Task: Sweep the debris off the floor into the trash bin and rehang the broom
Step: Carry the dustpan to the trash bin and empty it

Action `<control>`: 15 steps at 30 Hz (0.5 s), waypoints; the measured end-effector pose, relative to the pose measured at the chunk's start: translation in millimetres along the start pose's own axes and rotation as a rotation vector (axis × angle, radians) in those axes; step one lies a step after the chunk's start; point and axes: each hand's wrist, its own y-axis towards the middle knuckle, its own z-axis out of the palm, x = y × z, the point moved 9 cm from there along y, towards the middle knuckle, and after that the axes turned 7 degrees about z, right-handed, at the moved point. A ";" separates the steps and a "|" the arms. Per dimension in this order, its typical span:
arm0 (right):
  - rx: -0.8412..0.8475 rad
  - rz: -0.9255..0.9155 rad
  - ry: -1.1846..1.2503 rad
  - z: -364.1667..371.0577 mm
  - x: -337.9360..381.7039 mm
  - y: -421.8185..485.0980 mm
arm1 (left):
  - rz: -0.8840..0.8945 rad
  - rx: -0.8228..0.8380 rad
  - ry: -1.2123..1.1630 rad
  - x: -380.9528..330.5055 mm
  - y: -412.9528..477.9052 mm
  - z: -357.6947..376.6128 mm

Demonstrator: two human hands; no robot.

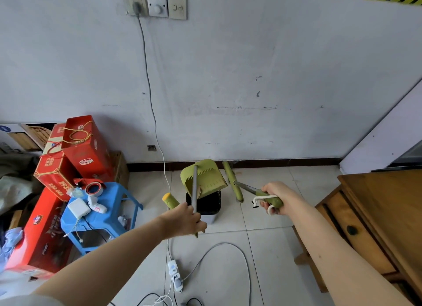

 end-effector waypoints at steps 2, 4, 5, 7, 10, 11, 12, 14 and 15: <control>0.011 -0.011 0.011 0.5 0.8 -2.3 | 0.077 0.047 0.002 -18.5 -0.7 9.9; 0.016 -0.009 0.014 -1.1 0.3 -3.4 | 0.124 0.092 0.004 -38.9 -1.3 19.7; 0.014 -0.008 0.013 -2.7 -0.3 -4.1 | 0.132 0.094 -0.014 -47.1 -1.3 21.3; 0.008 -0.014 0.004 -5.9 -0.2 -4.4 | 0.125 0.111 -0.079 -59.5 1.1 27.3; -0.005 -0.022 -0.011 -7.3 0.8 -3.0 | 0.058 0.084 -0.111 -50.7 4.5 26.0; -0.004 -0.018 -0.013 -6.1 0.4 -2.0 | 0.036 0.079 -0.110 -43.9 5.3 25.6; 0.000 -0.011 -0.014 -4.2 -0.4 -0.6 | 0.015 0.081 -0.108 -36.7 6.0 25.9; 0.005 0.005 -0.020 -1.0 -2.4 2.4 | -0.002 0.085 -0.076 -24.0 7.9 25.7; 0.006 0.011 -0.026 0.1 -3.4 3.9 | -0.007 0.087 -0.066 -18.9 8.5 25.6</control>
